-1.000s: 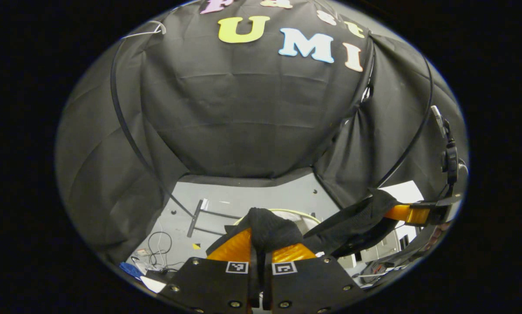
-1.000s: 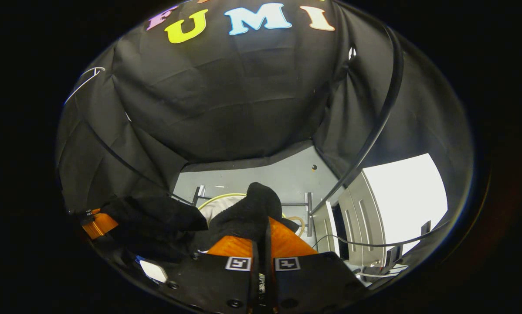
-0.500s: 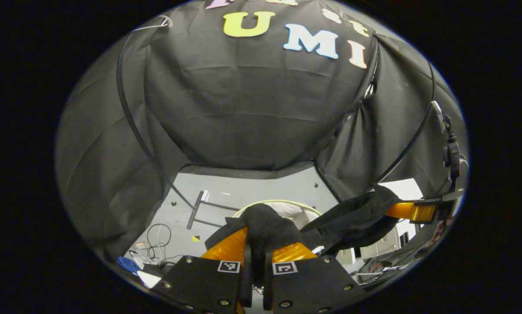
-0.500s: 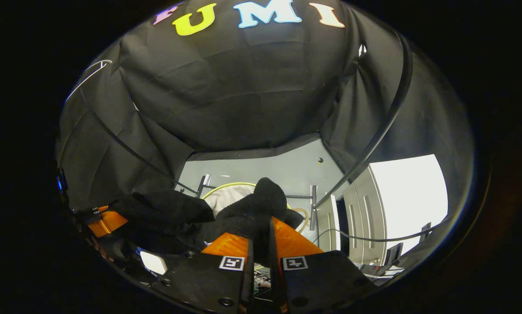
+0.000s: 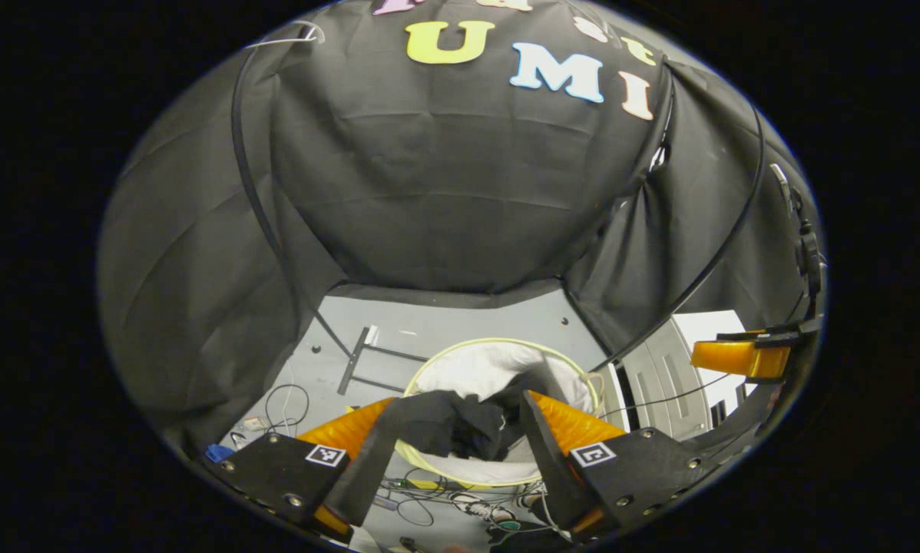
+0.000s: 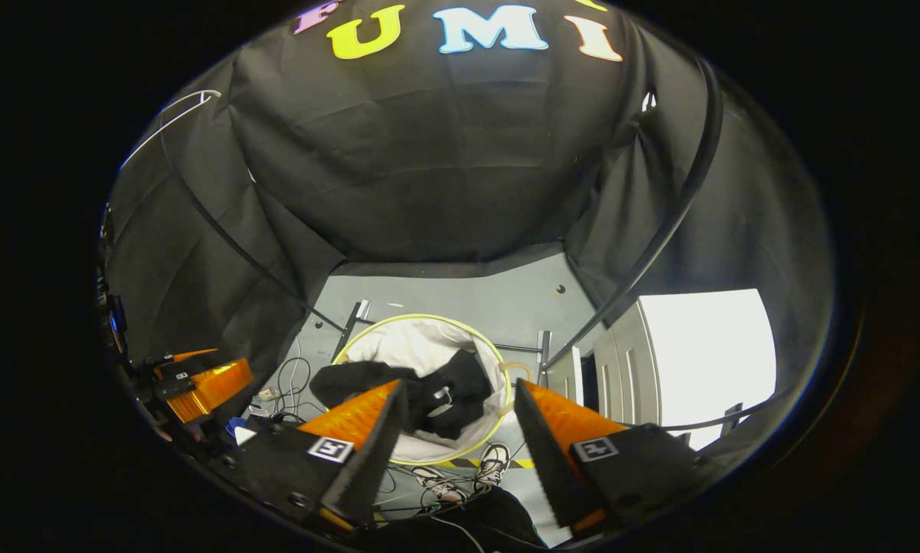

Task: Grasp the clothes on the hanger with both hands and then place them into the laundry hamper below.

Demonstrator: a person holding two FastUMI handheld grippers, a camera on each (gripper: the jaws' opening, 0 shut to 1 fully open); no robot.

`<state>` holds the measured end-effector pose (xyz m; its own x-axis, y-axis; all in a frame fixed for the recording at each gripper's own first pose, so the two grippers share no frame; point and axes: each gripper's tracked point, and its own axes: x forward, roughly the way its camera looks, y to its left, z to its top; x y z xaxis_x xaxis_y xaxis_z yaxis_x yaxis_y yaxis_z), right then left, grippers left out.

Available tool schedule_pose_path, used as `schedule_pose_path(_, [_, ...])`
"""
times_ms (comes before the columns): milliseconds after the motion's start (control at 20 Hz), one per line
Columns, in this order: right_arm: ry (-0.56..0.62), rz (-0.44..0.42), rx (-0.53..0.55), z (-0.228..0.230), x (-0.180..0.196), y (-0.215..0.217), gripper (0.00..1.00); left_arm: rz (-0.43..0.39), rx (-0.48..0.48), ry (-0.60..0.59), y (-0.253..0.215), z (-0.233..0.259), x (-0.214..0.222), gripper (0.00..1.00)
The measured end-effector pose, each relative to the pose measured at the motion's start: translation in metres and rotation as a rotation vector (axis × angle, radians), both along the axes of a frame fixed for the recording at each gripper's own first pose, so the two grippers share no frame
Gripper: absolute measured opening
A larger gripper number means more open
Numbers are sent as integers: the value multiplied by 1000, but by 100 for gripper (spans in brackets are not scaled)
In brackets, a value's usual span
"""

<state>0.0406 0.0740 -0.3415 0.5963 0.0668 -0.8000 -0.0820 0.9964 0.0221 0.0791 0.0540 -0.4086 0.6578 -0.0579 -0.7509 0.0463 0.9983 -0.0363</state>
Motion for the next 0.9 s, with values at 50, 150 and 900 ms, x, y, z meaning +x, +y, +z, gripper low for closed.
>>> schedule_pose_path(50, [-9,-15,-2,3,-1,-6,93,8,-2,3,1,1,-4,90])
schedule_pose_path(150, [-37,-45,-9,18,-6,-17,100,7,7,-3,0,11,-11,89])
schedule_pose_path(900, [-643,-170,70,238,39,-120,98,-36,165,-673,-124,376,7,89])
